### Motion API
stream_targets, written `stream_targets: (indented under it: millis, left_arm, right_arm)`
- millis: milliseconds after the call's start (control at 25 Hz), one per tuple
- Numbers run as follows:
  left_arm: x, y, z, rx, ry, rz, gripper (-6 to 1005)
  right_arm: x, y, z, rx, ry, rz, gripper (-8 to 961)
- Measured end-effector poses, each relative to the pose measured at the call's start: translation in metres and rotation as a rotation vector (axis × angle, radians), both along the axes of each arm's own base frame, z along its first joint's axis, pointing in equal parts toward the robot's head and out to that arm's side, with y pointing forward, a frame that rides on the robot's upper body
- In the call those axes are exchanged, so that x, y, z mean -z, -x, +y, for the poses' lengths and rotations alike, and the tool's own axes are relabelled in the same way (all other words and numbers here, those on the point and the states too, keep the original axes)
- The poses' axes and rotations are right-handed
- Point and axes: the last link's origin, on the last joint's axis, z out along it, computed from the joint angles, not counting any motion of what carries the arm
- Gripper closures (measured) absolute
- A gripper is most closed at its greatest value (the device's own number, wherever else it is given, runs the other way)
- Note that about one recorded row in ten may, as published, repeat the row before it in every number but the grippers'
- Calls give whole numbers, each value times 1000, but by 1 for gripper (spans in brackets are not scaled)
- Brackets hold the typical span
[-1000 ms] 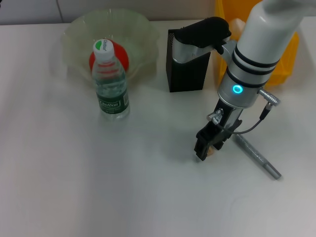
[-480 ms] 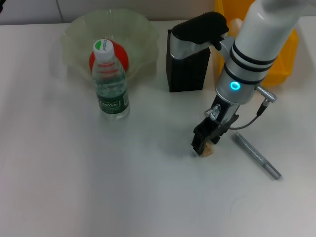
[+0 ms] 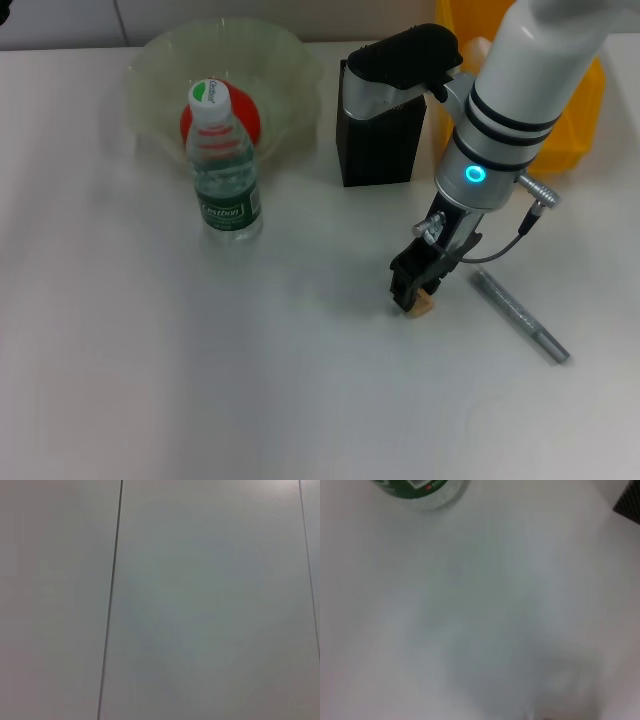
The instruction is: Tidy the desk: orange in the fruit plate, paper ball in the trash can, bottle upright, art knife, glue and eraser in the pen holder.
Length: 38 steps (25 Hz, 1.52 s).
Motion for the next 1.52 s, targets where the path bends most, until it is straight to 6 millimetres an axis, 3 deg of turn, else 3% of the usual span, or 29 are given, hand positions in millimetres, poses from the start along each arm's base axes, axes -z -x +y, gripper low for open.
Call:
stream_targets:
  millis: [120, 320, 600, 680, 720, 800, 1000, 1120, 1280, 1520]
  left_arm:
    - [0, -1, 1, 3, -5, 8, 287]
    - [1, -1, 1, 1, -2, 3, 287]
    - [0, 0, 1, -2, -6, 1, 287]
    - [0, 1, 1, -3, -7, 1, 287]
    - [0, 1, 1, -4, -7, 1, 287]
    - [0, 1, 1, -4, -8, 1, 287]
    - [-3, 0, 2, -3, -21, -1, 287]
    - [-5, 0, 2, -4, -41, 0, 287]
    - [-5, -1, 3, -3, -59, 0, 287]
    - [-4, -4, 7, 2, -70, 1, 287]
  right_arm:
    - [0, 0, 0, 1, 1, 0, 506]
    - [0, 0, 0, 2, 2, 1, 633]
    - [-9, 3, 3, 13, -27, 68, 687]
    - [-25, 4, 7, 35, -82, 173, 698]
    - [-46, 2, 12, 45, -150, 282, 698]
    - [-58, -1, 15, 51, -186, 343, 699]
    - [-102, -23, 13, 46, -313, 720, 700]
    - [-125, -45, 10, -82, -463, 1002, 700]
    - [-128, -63, 12, -209, -589, 1052, 701]
    - [-101, -78, 31, -399, -699, 899, 693]
